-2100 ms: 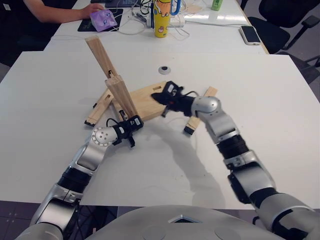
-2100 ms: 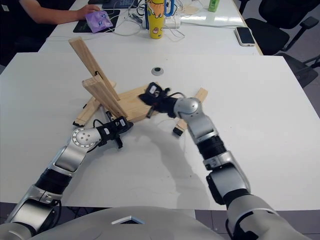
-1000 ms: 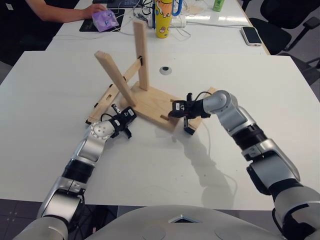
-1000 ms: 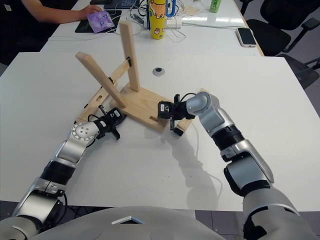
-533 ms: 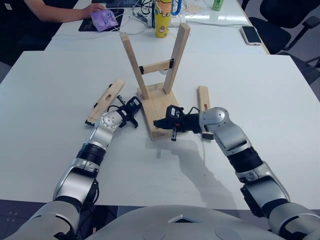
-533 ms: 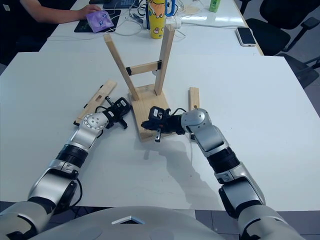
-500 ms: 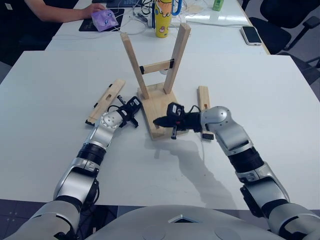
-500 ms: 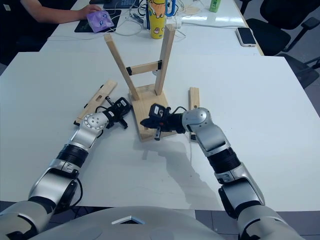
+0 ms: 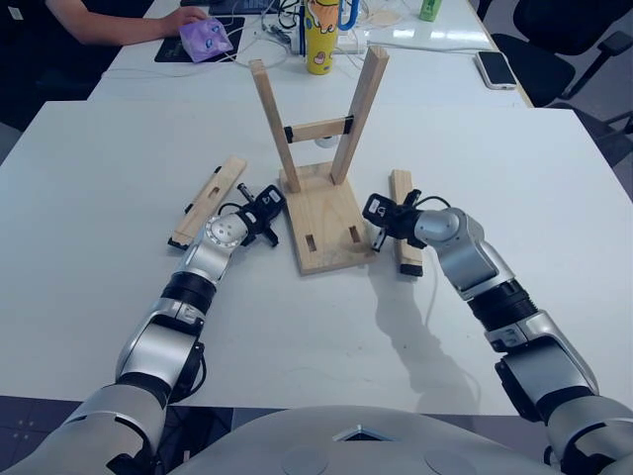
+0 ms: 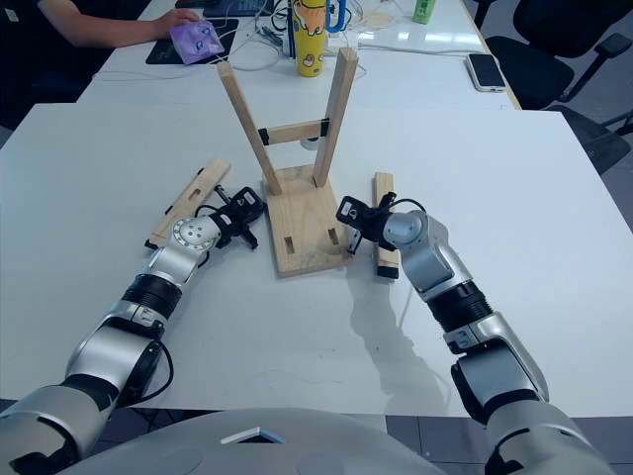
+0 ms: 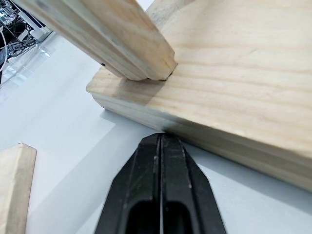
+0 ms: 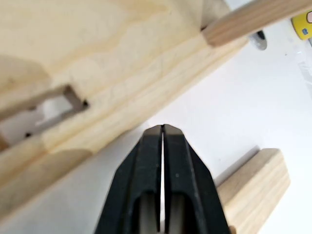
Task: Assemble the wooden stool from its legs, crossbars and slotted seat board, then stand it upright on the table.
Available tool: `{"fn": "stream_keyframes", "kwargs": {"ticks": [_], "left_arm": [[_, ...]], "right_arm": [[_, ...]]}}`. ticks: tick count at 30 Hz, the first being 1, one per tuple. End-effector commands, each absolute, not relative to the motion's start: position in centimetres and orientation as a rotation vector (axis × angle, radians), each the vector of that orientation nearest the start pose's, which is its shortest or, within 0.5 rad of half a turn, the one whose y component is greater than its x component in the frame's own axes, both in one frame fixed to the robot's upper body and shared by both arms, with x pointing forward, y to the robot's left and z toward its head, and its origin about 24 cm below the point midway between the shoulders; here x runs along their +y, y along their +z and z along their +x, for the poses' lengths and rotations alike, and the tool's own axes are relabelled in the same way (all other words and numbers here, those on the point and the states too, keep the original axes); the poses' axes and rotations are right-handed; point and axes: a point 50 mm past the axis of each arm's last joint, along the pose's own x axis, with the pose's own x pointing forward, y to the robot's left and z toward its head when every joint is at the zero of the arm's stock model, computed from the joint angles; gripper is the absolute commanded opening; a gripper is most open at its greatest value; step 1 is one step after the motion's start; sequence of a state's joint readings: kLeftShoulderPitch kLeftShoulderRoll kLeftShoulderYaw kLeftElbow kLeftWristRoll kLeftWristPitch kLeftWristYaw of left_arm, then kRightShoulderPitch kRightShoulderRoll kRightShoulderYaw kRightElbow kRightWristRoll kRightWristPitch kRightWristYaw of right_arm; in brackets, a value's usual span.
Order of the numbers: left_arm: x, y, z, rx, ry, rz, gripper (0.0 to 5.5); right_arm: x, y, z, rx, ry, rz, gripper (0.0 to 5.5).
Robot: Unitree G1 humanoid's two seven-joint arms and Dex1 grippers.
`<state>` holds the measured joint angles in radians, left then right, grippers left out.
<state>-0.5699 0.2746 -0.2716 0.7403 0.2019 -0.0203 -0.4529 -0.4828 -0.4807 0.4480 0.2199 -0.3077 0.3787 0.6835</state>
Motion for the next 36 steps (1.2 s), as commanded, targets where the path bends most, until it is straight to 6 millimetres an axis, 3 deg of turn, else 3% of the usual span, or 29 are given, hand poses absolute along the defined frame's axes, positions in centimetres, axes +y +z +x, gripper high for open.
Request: {"fn": "stream_keyframes", "kwargs": {"ticks": [1,5,11,20,25,30,36], "left_arm": [[13.5,1.7,33.4,0.342,-0.677,0.603,0.02],[13.3,1.7,33.4,0.340,-0.684,0.595,0.02],[13.7,1.1,32.8,0.356,-0.681,0.574,0.02],[13.0,1.3,33.1,0.347,-0.696,0.556,0.02],[12.9,1.5,33.5,0.333,-0.692,0.567,0.02],[14.7,3.5,33.2,0.210,-0.579,0.509,0.02],[18.4,7.6,29.6,0.073,-0.444,0.453,0.85]], "right_arm": [[-13.7,5.3,30.8,0.480,0.896,-0.912,0.00],[-13.3,5.4,30.1,0.488,0.944,-0.873,0.00],[-14.2,5.8,30.6,0.472,0.861,-0.900,0.00],[-13.3,6.1,28.7,0.486,0.934,-0.831,0.00],[-13.6,6.9,29.2,0.454,0.866,-0.840,0.00],[-14.4,9.2,30.5,0.279,0.659,-0.820,0.00],[-16.0,10.7,29.5,0.159,0.500,-0.649,0.00]]}}
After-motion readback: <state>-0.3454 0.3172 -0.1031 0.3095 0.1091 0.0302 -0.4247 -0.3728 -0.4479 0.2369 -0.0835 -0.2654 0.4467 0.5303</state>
